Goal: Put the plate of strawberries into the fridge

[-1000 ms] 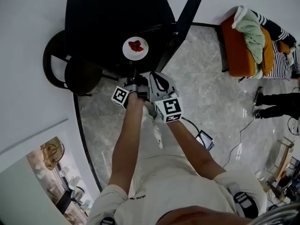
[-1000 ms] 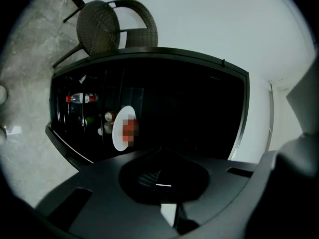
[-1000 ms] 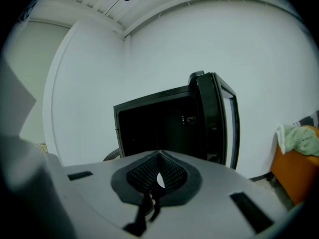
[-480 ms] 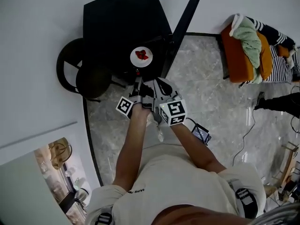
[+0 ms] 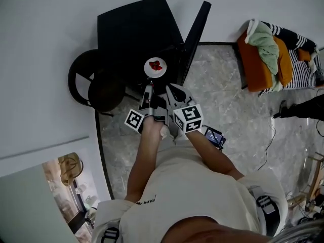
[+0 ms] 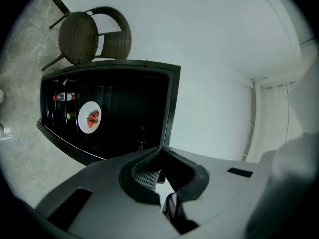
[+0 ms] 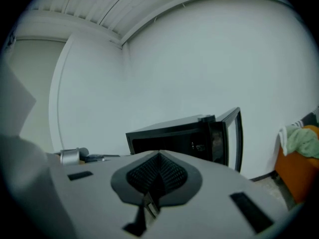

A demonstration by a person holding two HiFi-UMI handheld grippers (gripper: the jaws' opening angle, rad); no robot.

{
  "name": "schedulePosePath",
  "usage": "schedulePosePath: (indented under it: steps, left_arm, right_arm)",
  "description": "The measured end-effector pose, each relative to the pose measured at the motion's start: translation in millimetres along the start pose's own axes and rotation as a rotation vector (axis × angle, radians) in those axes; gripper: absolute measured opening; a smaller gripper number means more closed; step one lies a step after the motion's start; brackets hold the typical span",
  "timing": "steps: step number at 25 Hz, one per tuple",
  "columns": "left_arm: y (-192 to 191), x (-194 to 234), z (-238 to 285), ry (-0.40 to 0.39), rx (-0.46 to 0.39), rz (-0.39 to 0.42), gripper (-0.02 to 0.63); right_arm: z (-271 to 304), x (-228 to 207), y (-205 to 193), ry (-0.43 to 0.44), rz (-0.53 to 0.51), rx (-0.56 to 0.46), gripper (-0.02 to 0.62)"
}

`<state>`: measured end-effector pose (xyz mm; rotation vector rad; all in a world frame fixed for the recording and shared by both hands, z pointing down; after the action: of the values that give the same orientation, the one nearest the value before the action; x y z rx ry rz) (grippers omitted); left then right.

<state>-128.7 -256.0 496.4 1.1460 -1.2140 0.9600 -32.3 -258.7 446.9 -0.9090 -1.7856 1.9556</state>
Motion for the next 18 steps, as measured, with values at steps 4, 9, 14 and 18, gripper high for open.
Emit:
schedulePosePath:
  steps: [4,9,14,18]
  left_arm:
    - [-3,-15,-4,-0.009,0.007,-0.022,0.000]
    - [-3,-45,-8,-0.038,0.022,-0.025,0.000]
    - [-13,-75,-14,-0.065,0.035,-0.018,0.000]
    - [-18,-84,-15,-0.083,0.067,0.001,0.000]
  right_arm:
    - [-3,4,21,0.021,-0.023,-0.023,0.012]
    - [-8,14,44,0.028,-0.072,-0.066,0.012]
    - [-14,18,63,0.051,-0.080,-0.092,0.012]
    - [-11,15,65,0.055,-0.081,-0.086,0.012]
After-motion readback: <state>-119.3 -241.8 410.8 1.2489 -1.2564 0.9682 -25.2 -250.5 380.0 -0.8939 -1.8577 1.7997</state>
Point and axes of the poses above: the fingertips, and each gripper's own axes: z forward along the fingers, x to its left, y out of its top, the point moved 1 cm from there along -z, backward along the fingers, and after that the axes turned 14 degrees about -x, right-handed, at the moved point
